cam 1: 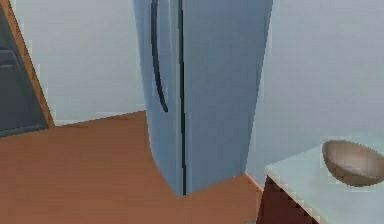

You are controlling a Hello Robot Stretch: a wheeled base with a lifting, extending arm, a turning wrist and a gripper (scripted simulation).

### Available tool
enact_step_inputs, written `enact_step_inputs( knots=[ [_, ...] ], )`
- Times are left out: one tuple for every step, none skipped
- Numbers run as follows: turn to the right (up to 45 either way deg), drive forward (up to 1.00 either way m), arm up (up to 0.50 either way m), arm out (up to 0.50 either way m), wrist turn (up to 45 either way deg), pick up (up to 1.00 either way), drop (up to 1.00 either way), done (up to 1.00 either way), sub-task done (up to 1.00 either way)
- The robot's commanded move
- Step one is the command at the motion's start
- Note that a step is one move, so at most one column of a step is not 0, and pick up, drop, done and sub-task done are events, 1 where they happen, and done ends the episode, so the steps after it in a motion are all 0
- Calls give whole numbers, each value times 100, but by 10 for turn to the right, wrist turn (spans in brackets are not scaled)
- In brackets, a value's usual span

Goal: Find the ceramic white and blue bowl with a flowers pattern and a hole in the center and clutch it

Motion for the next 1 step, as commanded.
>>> enact_step_inputs(
  knots=[
    [0, 0, 0, 0, 0, 0, 0, 100, 0]
  ],
)
